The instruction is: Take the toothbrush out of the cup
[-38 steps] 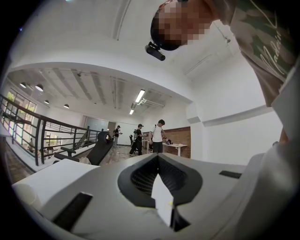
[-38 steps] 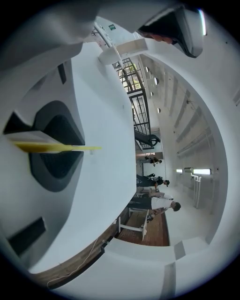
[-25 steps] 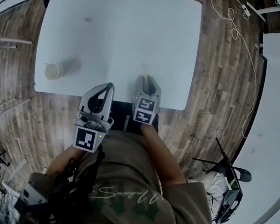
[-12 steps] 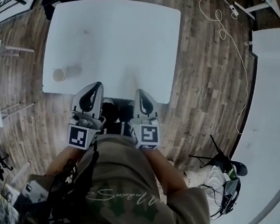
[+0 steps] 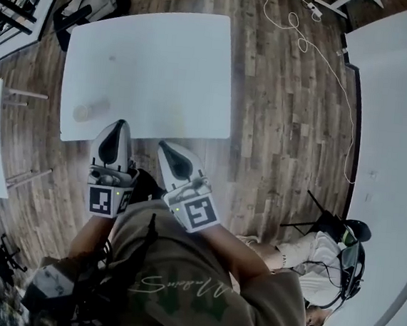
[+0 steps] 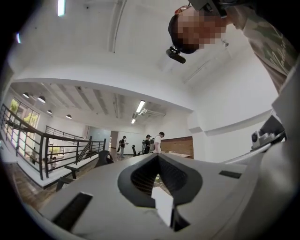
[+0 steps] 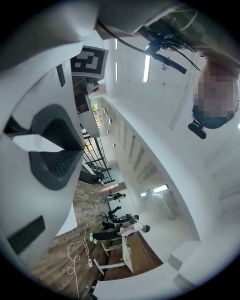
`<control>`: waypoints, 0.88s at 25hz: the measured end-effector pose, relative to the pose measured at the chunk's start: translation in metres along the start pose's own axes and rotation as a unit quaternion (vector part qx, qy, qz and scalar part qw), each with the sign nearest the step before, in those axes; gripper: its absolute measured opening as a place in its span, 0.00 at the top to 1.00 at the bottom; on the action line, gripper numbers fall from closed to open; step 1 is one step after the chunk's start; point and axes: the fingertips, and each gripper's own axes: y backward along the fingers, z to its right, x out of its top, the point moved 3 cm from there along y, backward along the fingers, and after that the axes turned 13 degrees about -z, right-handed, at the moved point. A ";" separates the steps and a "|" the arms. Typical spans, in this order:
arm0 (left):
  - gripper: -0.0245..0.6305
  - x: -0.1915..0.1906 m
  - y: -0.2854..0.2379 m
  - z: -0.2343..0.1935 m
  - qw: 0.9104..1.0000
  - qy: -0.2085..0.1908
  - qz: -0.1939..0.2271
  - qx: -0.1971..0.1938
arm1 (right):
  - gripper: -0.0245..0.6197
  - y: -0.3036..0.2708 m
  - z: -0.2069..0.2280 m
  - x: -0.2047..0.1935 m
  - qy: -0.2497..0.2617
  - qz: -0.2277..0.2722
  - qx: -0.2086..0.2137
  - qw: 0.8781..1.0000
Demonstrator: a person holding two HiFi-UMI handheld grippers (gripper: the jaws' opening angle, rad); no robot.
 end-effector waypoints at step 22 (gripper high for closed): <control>0.95 -0.038 0.335 -0.006 0.999 0.044 0.015 -0.028 | 0.99 0.089 -0.284 -0.102 0.052 0.002 -0.137 0.989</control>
